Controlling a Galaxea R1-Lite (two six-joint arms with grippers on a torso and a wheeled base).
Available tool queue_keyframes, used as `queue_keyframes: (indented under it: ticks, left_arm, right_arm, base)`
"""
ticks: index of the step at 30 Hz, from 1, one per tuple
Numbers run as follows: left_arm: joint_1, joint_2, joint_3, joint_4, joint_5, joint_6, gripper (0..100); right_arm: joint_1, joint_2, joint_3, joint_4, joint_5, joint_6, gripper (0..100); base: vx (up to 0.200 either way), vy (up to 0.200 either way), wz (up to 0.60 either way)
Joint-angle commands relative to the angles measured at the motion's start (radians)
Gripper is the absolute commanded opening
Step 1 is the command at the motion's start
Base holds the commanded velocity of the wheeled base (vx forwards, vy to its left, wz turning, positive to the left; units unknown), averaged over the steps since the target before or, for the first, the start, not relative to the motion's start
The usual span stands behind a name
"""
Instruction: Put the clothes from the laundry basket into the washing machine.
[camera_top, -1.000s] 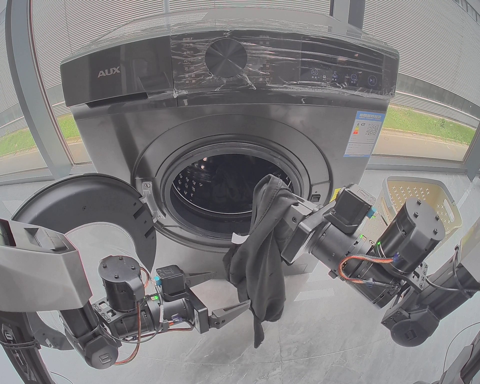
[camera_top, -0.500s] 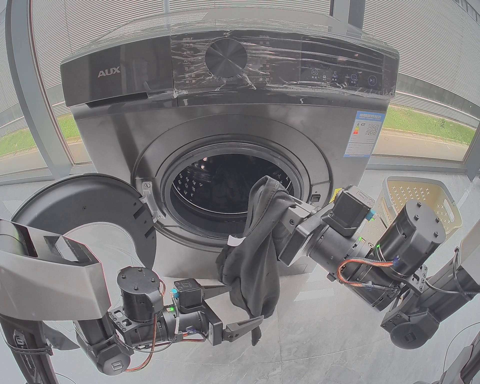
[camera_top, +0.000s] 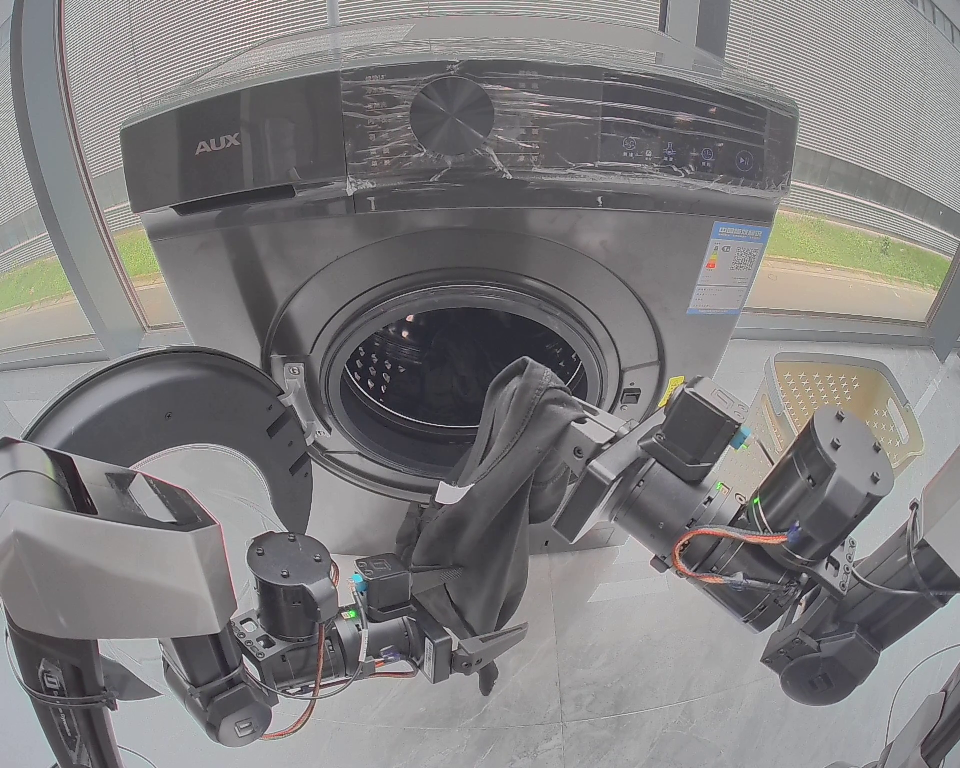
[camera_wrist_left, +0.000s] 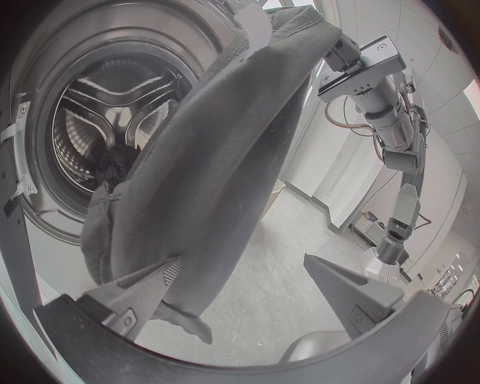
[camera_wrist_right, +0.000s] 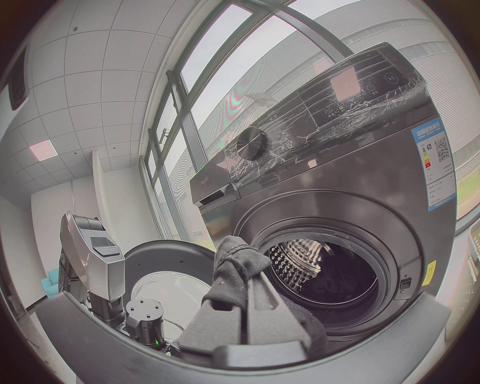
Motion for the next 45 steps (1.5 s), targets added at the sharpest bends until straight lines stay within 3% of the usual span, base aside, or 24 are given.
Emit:
queue_keyframes:
  ticks: [1, 25, 36, 37, 45]
  left_arm:
    - [0.003, 0.003, -0.001, 0.000, 0.000, 0.000, 100]
    - [0.003, 0.049, -0.039, 0.000, 0.018, -0.002, 100]
    - [0.010, 0.172, -0.211, 0.000, 0.150, -0.005, 100]
    - [0.012, 0.172, -0.208, 0.000, 0.153, -0.002, 0]
    - [0.004, 0.144, -0.199, -0.001, 0.153, -0.003, 0]
  right_arm:
    - [0.005, 0.001, 0.001, -0.001, 0.000, 0.000, 0]
    - [0.035, -0.002, 0.002, -0.001, 0.000, 0.000, 0]
    - [0.052, -0.010, 0.004, -0.002, -0.001, 0.002, 0]
    - [0.052, -0.012, 0.005, -0.001, -0.001, 0.002, 0]
    - [0.031, -0.005, 0.002, -0.001, -0.003, 0.000, 0]
  base:
    - [0.000, 0.000, 0.00]
    - [0.000, 0.000, 0.00]
    - [0.000, 0.000, 0.00]
    - [0.000, 0.000, 0.00]
    - [0.000, 0.000, 0.00]
